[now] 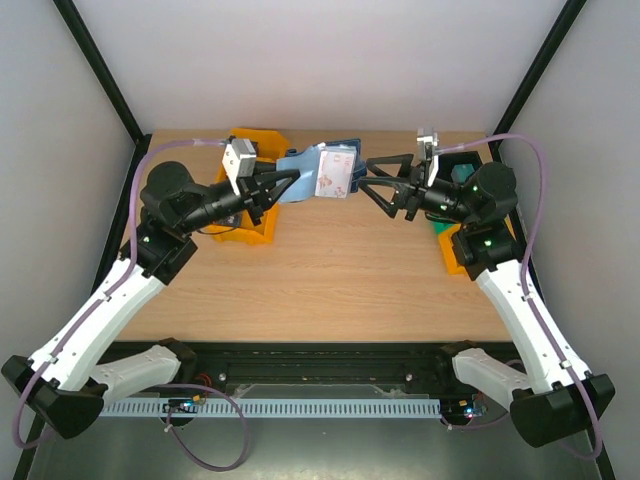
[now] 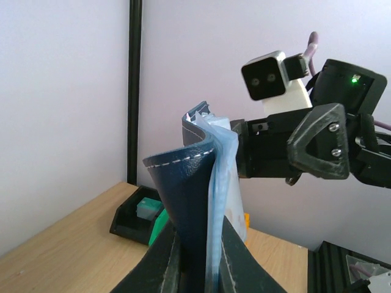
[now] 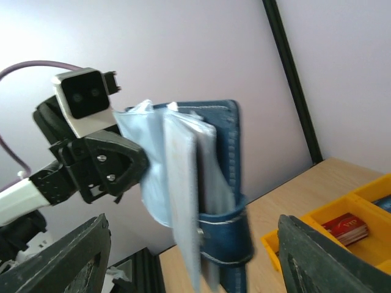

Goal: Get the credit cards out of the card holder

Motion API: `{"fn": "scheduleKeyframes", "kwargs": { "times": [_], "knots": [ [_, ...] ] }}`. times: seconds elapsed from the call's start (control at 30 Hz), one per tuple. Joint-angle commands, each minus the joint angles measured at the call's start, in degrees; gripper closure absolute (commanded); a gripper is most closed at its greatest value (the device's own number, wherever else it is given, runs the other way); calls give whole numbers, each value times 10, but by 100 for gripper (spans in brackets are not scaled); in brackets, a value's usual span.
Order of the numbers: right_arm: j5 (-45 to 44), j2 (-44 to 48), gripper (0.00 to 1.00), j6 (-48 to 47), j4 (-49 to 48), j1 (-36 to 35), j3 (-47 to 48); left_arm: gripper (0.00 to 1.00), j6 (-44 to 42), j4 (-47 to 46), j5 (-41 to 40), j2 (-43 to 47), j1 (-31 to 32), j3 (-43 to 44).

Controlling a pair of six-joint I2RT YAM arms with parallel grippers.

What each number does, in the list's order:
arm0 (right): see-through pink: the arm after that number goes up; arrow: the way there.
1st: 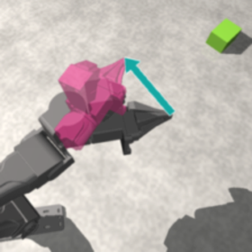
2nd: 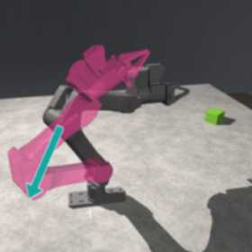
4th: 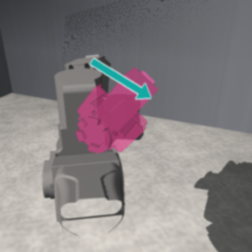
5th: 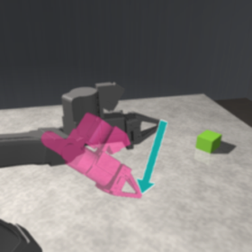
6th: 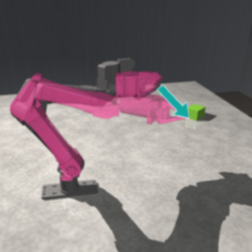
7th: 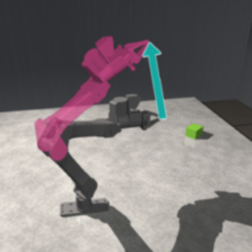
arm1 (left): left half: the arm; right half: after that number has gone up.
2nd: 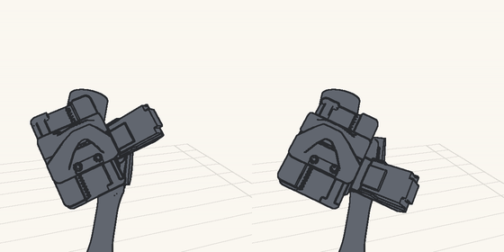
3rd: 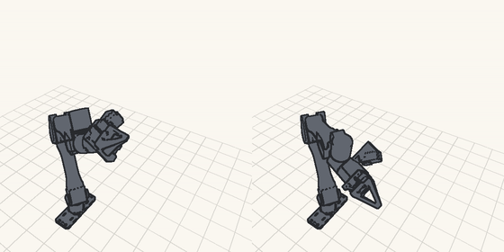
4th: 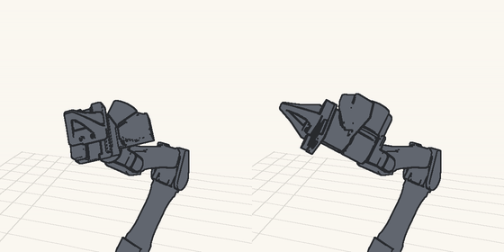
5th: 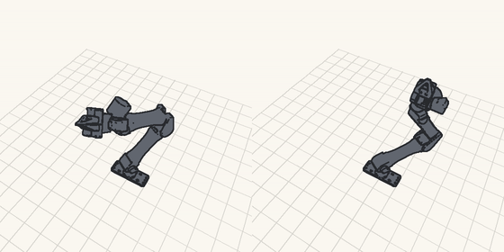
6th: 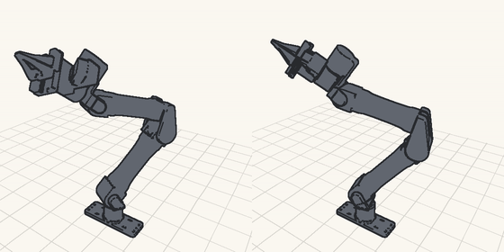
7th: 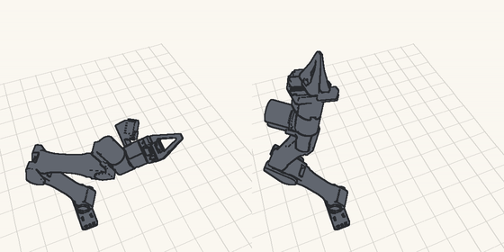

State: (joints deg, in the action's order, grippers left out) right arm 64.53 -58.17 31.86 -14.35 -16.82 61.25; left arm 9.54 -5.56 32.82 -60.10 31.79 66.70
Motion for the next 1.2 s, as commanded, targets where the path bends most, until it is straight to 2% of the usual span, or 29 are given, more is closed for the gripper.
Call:
{"fn": "scheduleKeyframes", "kwargs": {
  "times": [0.0,0.3,0.57,0.87,1.17],
  "knots": [
    [-47,2,28,-34,23,-11,17,98,7,-43,19,20,-4,-4],
    [-77,1,33,-65,67,-17,19,98,10,-60,31,28,-4,-16],
    [-72,-6,30,-55,45,-47,11,98,14,-67,30,30,-3,-22],
    [-104,-21,32,-49,42,-63,22,98,16,-72,35,30,-4,-27],
    [-130,-48,28,-45,17,-116,33,98,22,-79,36,27,-2,-31]
  ]
}}
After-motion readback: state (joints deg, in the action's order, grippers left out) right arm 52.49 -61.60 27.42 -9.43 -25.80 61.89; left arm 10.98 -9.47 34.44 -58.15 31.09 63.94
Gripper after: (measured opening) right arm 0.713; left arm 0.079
